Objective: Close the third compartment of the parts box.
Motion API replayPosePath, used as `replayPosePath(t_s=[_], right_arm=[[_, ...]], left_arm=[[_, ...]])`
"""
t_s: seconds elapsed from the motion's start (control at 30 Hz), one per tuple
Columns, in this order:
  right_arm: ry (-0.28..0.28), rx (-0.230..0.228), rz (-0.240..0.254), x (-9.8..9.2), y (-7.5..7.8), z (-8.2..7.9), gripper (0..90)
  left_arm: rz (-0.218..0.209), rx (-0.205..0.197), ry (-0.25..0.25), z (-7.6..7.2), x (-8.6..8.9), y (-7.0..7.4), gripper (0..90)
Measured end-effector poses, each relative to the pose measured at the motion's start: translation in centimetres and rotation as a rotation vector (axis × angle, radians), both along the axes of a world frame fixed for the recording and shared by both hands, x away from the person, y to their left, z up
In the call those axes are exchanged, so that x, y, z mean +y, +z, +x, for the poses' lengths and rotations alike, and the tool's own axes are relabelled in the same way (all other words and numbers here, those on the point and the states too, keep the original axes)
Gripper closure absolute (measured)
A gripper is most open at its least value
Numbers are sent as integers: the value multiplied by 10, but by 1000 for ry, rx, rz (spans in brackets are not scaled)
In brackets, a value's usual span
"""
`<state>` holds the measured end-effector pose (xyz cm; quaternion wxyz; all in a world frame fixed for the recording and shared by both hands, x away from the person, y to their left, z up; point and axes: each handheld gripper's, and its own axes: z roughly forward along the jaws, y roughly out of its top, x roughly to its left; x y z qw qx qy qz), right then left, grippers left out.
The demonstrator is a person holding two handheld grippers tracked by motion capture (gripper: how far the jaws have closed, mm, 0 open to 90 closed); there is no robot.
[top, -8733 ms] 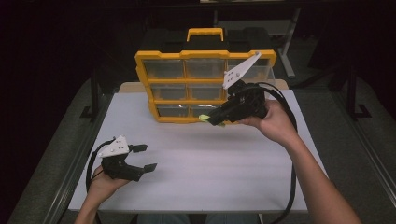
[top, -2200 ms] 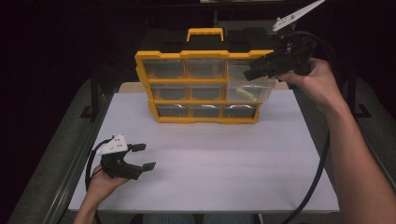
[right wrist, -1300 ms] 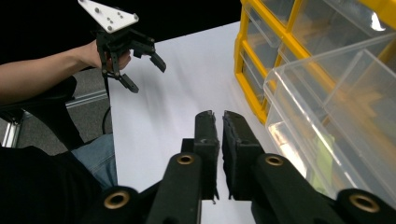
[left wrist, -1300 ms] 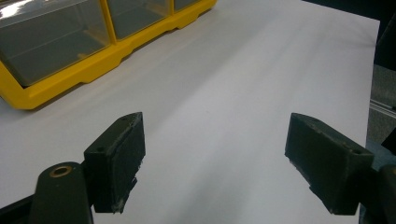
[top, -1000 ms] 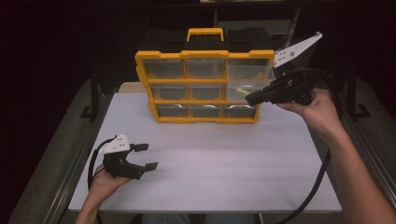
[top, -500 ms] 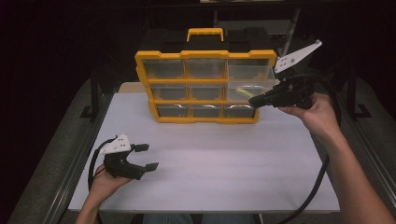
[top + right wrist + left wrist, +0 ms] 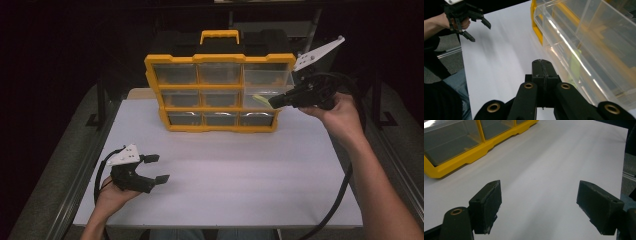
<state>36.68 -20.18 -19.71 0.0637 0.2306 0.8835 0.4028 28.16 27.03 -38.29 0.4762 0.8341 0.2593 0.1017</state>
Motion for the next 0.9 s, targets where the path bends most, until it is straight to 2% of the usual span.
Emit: replayPosePath(t_s=[0.1, 0.37, 0.5, 0.9], right_arm=[[-1, -1, -10, 2, 2, 3, 889], [-4, 10, -18, 4, 4, 9, 889], [-4, -3, -26, 5, 5, 10, 890], [-27, 14, -28, 5, 7, 16, 890]], left_arm=[[-10, 2, 4, -1, 0, 0, 201], [-4, 0, 4, 0, 0, 0, 200], [-2, 1, 4, 0, 0, 0, 201], [-1, -1, 3, 0, 2, 1, 201]])
